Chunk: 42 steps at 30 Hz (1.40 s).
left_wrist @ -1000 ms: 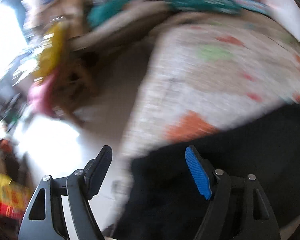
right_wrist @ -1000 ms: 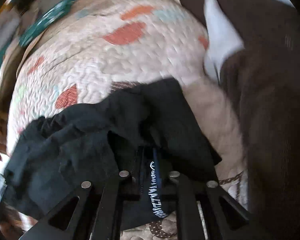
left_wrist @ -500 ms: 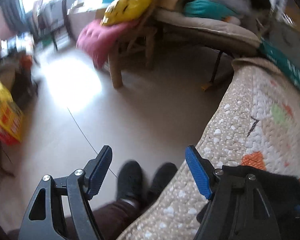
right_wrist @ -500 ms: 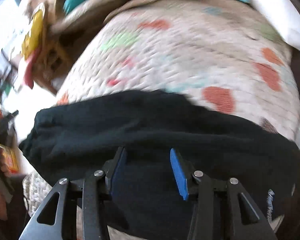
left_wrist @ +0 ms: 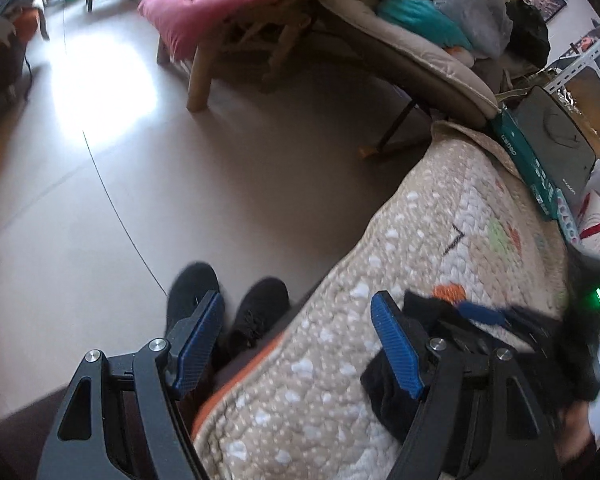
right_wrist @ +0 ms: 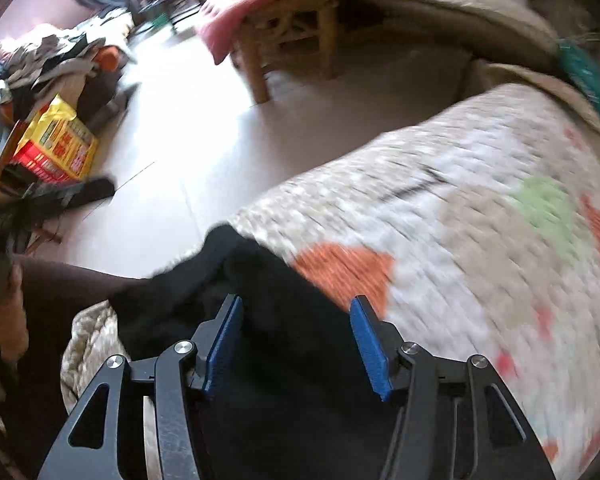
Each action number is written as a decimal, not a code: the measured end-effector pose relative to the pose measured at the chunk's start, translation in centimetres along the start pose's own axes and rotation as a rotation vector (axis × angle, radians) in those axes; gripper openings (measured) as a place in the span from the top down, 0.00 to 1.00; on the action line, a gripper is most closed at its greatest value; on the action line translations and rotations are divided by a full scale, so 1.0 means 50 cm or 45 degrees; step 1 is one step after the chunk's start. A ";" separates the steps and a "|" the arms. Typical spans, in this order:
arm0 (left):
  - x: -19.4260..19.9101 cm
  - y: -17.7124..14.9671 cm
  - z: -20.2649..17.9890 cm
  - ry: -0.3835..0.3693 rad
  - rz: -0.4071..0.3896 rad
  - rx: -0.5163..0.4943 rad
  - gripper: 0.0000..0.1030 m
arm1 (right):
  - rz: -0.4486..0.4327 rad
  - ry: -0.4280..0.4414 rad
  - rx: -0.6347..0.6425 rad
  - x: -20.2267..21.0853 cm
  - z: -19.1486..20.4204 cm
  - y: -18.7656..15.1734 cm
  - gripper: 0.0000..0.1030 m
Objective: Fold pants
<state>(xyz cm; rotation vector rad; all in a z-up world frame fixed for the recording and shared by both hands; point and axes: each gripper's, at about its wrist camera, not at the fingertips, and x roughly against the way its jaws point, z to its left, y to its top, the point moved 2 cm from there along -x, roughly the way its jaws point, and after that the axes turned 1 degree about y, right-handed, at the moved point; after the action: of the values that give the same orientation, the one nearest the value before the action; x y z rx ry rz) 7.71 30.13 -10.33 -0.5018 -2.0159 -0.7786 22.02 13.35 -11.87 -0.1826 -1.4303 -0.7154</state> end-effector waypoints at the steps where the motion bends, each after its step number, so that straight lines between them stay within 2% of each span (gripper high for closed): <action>1: -0.004 -0.004 0.006 -0.008 0.014 0.018 0.27 | 0.029 0.029 0.008 -0.021 0.003 0.012 0.42; 4: -0.013 -0.003 0.015 -0.014 0.022 0.050 0.27 | 0.079 0.082 0.060 -0.051 0.021 0.031 0.39; 6: -0.018 -0.003 0.010 -0.017 0.027 0.053 0.27 | 0.116 0.139 0.098 -0.057 0.043 0.030 0.42; 7: -0.021 -0.005 0.005 -0.016 0.034 0.040 0.27 | 0.129 0.151 0.119 -0.059 0.055 0.025 0.46; 10: -0.031 -0.024 -0.026 -0.019 0.049 -0.043 0.27 | 0.140 0.179 0.110 -0.057 0.057 0.007 0.68; 12: -0.031 -0.038 -0.042 -0.038 0.049 -0.087 0.27 | 0.112 0.219 0.036 -0.046 0.040 0.000 0.74; 15: -0.040 -0.074 -0.059 -0.110 0.080 -0.113 0.27 | 0.071 0.231 -0.029 -0.032 0.028 -0.004 0.75; 18: -0.064 -0.104 -0.076 -0.219 0.165 -0.129 0.27 | 0.056 0.226 -0.044 -0.022 0.024 -0.005 0.76; 21: -0.074 -0.112 -0.098 -0.219 0.162 -0.182 0.27 | 0.042 0.219 -0.049 -0.002 0.021 -0.004 0.75; 25: -0.094 -0.125 -0.120 -0.247 0.206 -0.224 0.27 | 0.022 0.220 -0.069 0.018 0.014 0.002 0.75; 30: -0.120 -0.125 -0.150 -0.232 0.211 -0.292 0.27 | 0.013 0.221 -0.077 0.027 0.010 -0.004 0.75; 32: -0.113 -0.128 -0.154 -0.222 0.204 -0.319 0.40 | 0.008 0.225 -0.093 0.028 0.008 -0.005 0.76; 33: -0.109 -0.129 -0.155 -0.219 0.198 -0.337 0.58 | 0.006 0.226 -0.098 0.028 0.006 -0.007 0.76; 34: -0.103 -0.129 -0.157 -0.222 0.193 -0.353 0.70 | 0.004 0.225 -0.101 0.028 0.005 -0.008 0.76; 36: -0.094 -0.129 -0.155 -0.225 0.186 -0.356 0.74 | 0.006 0.218 -0.102 0.027 0.004 -0.011 0.76; 38: -0.093 -0.133 -0.159 -0.193 0.177 -0.371 0.71 | 0.008 0.209 -0.104 0.023 0.007 -0.009 0.76; 39: -0.094 -0.134 -0.159 -0.181 0.169 -0.378 0.66 | 0.010 0.205 -0.106 0.022 0.007 -0.008 0.76; 42: -0.104 -0.130 -0.149 -0.134 0.162 -0.341 0.31 | 0.012 0.205 -0.112 0.022 0.007 -0.004 0.76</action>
<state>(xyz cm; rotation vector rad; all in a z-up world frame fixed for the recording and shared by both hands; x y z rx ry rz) 10.90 20.02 -13.91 -0.8318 -1.9621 -0.9661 21.60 12.98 -10.85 -0.1960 -1.2453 -0.7687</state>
